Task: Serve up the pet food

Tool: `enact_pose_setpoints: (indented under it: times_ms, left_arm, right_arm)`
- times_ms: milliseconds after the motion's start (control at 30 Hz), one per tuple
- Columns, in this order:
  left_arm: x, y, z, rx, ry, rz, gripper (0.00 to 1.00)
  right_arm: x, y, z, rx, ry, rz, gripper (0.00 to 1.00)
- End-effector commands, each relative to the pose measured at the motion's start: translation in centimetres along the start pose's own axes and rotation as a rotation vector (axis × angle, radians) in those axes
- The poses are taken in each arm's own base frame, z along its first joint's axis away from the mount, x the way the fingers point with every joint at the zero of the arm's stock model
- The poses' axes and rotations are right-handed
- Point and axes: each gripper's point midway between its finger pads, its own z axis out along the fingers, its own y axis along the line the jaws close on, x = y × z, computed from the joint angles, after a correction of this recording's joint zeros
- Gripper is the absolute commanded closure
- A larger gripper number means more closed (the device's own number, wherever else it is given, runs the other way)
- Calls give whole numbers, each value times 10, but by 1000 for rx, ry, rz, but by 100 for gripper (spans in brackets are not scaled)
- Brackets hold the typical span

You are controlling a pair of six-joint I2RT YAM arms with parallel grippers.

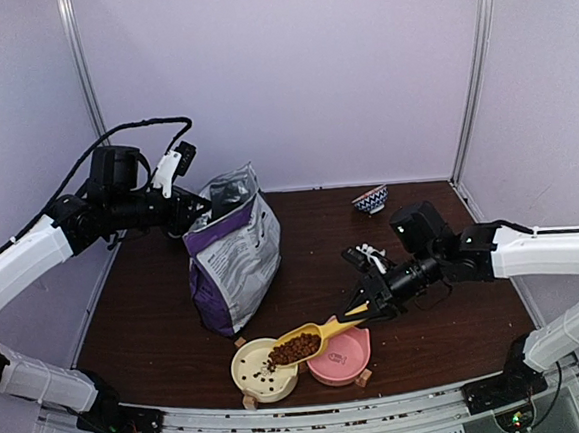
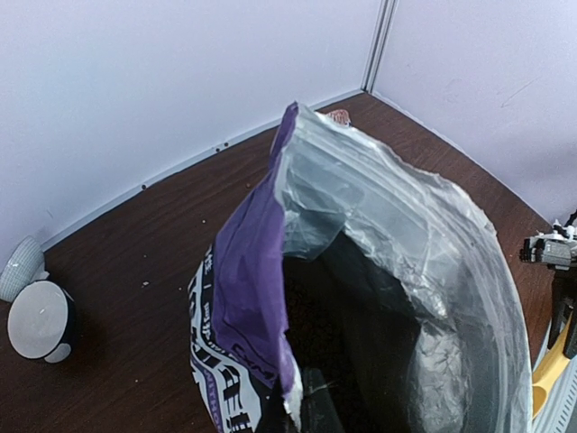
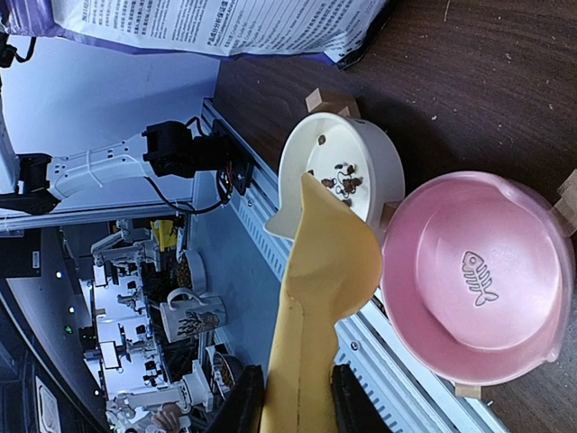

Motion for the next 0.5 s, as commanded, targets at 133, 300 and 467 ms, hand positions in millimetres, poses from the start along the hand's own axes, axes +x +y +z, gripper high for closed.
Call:
enact_pose_setpoints:
  times_ms: [133, 300, 467]
  left_arm:
    - [-19, -4, -6, 24, -77, 34, 100]
    - [-18, -7, -5, 45, -71, 28, 100]
    - [-19, -9, -5, 57, -73, 23, 100]
  right_arm:
    - [-8, 10, -6, 48, -5, -44, 86]
    - [-11, 15, -8, 67, 3, -52, 86]
    - [-13, 19, -11, 98, 10, -64, 85]
